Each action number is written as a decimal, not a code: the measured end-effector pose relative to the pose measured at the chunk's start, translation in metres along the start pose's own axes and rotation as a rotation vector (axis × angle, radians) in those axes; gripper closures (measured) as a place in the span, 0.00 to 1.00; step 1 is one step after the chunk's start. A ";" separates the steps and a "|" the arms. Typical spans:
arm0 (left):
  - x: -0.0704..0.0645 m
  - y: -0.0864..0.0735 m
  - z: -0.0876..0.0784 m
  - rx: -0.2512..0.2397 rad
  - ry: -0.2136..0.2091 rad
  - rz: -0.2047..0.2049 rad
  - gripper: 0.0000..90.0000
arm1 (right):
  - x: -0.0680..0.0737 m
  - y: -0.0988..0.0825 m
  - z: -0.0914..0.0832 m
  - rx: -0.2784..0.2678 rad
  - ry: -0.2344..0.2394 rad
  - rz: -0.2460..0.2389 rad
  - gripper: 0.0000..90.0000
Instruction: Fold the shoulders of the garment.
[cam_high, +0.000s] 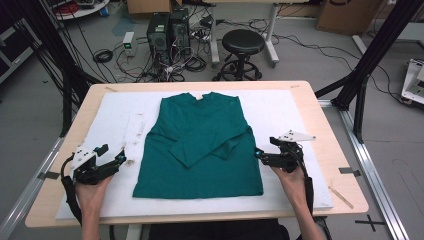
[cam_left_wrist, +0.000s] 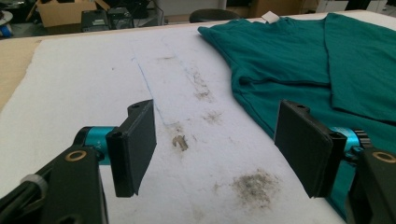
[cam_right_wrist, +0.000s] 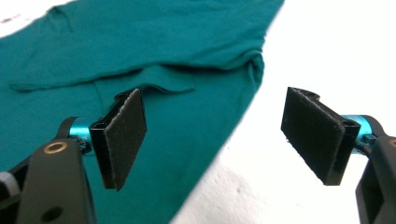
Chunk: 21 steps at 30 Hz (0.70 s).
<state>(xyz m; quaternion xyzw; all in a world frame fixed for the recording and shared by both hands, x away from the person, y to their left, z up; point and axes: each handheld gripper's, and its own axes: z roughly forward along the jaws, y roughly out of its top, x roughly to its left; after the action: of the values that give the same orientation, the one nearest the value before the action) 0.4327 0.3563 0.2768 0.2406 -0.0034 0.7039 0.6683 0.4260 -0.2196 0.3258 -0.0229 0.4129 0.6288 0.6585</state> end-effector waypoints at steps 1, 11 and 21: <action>-0.001 0.001 -0.001 -0.005 -0.003 -0.004 0.33 | -0.001 -0.002 -0.001 -0.004 -0.001 0.001 0.26; -0.010 0.012 -0.005 -0.048 -0.062 -0.014 0.33 | -0.012 -0.014 -0.006 -0.019 -0.055 0.017 0.26; -0.027 0.026 -0.001 0.079 -0.162 0.019 0.40 | -0.023 -0.018 -0.014 -0.051 -0.064 0.065 0.25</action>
<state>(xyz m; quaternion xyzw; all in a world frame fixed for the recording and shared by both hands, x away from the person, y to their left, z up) 0.4076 0.3288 0.2751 0.3228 -0.0323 0.6880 0.6491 0.4372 -0.2500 0.3206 -0.0060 0.3761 0.6605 0.6498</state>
